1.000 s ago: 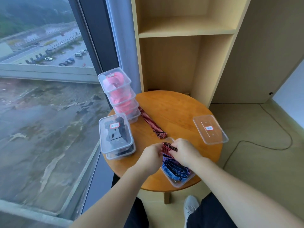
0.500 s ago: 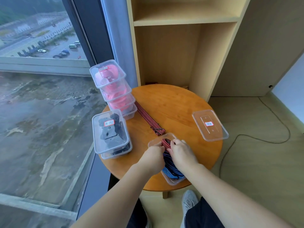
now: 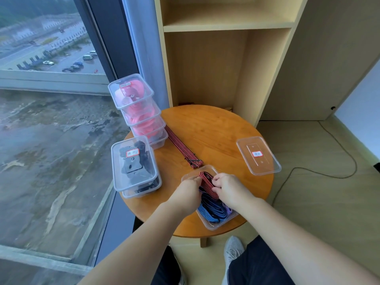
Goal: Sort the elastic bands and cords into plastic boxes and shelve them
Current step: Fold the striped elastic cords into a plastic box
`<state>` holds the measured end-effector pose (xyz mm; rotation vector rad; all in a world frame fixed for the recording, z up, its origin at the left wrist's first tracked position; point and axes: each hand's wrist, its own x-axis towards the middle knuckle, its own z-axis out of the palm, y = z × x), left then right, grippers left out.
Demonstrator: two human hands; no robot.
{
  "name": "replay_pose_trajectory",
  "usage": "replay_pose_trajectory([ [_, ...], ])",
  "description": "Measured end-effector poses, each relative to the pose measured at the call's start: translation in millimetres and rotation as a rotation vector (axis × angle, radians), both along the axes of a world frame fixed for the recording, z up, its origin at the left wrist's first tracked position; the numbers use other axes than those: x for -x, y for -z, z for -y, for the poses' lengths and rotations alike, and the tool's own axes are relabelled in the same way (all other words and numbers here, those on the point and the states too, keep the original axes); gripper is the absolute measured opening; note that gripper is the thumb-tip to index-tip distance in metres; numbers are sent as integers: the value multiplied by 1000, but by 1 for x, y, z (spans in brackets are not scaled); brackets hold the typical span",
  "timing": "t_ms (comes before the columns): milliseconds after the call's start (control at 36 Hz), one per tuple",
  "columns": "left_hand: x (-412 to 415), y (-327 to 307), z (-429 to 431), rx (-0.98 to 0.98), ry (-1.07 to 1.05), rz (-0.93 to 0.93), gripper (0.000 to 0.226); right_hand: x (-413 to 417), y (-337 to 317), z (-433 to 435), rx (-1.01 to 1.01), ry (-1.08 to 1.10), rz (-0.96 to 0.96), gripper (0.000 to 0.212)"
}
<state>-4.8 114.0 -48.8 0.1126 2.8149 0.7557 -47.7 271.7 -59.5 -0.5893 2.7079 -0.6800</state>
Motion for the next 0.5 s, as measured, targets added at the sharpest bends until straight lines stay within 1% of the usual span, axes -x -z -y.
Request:
replay_pose_trajectory([
  [83,0,0,-2,-18,-14,30,54,0,-1,1,-26,8,15,31],
  [139,1,1,-3,40,7,69,60,0,1,3,-37,21,32,31],
  [250,6,-3,-7,118,35,100,61,1,1,5,-16,60,43,36],
  [278,7,-5,-7,135,38,107,61,1,-1,5,-15,52,52,34],
  [333,7,-6,-6,149,39,112,59,1,-6,2,-3,22,61,31],
  [389,5,-8,-3,126,38,90,53,1,-13,-1,21,-5,58,34],
  [472,2,-10,2,56,4,-4,39,4,-21,-5,77,-4,-4,33],
  [500,1,-11,4,41,-6,-25,39,5,-24,-5,89,-9,-22,32],
])
